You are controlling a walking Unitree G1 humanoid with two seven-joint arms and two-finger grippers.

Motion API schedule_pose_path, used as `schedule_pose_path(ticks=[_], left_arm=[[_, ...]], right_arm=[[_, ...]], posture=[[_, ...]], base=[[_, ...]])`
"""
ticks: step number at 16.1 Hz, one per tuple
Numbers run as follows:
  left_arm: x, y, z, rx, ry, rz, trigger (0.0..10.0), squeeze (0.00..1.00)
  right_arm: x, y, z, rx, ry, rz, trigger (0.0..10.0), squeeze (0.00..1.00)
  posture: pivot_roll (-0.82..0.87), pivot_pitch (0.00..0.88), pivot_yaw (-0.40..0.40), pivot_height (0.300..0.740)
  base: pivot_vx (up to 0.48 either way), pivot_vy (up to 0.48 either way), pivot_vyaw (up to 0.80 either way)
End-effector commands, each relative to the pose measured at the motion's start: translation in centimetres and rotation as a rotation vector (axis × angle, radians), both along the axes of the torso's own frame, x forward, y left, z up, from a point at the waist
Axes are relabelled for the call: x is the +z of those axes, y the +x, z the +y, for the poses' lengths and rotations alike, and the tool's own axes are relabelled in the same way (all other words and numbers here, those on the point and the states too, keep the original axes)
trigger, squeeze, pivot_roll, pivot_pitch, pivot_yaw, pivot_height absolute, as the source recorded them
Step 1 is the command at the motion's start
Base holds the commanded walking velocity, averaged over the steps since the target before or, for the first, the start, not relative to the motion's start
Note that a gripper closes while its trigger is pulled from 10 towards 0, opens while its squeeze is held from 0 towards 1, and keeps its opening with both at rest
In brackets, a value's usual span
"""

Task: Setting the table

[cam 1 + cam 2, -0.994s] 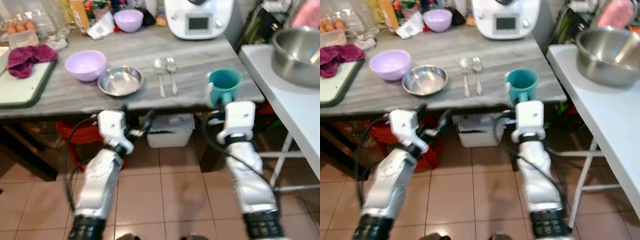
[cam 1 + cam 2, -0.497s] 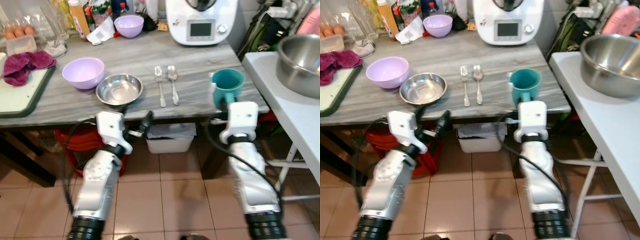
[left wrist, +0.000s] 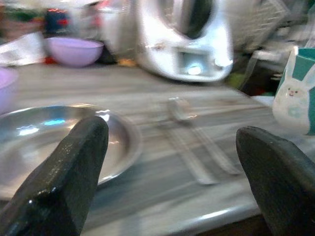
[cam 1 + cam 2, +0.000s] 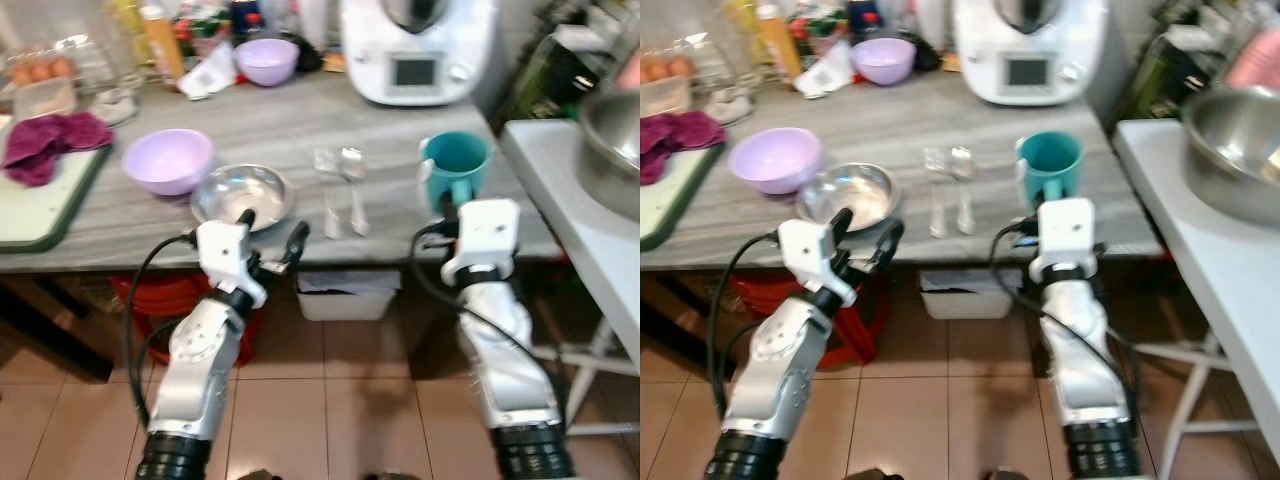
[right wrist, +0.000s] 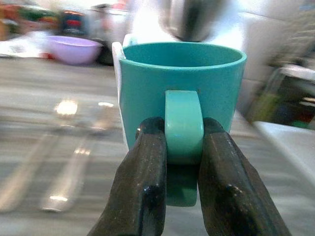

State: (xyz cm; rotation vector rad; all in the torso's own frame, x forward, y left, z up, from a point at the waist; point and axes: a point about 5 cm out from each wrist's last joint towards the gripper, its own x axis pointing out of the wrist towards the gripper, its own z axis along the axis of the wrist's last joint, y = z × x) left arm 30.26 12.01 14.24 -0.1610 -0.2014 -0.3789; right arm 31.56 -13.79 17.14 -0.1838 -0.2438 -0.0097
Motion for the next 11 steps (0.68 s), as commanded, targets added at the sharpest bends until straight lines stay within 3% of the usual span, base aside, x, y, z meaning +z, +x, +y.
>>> schedule_pose_path(ticks=[1, 8, 11], left_arm=[[0.23, -0.02, 0.00, -0.003, 0.000, -0.006, 10.0, 0.00], [0.62, 0.09, -0.28, -0.014, -0.002, -0.015, 10.0, 0.00], [0.68, 0.07, -0.21, -0.013, -0.001, -0.015, 10.0, 0.00]], right_arm=[[0.52, 0.03, -0.25, -0.008, -0.006, -0.021, 10.0, 0.00], [0.81, 0.03, -0.19, -0.009, 0.001, -0.030, 10.0, 0.00], [0.99, 0.05, -0.18, -0.004, 0.008, -0.038, 10.0, 0.00]], posture=[[-0.13, 0.160, 0.040, 0.740], [-0.13, 0.158, 0.042, 0.740], [-0.13, 0.160, 0.040, 0.740]], base=[[0.307, 0.000, 0.54], [0.301, 0.000, 0.54], [0.285, 0.000, 0.14]])
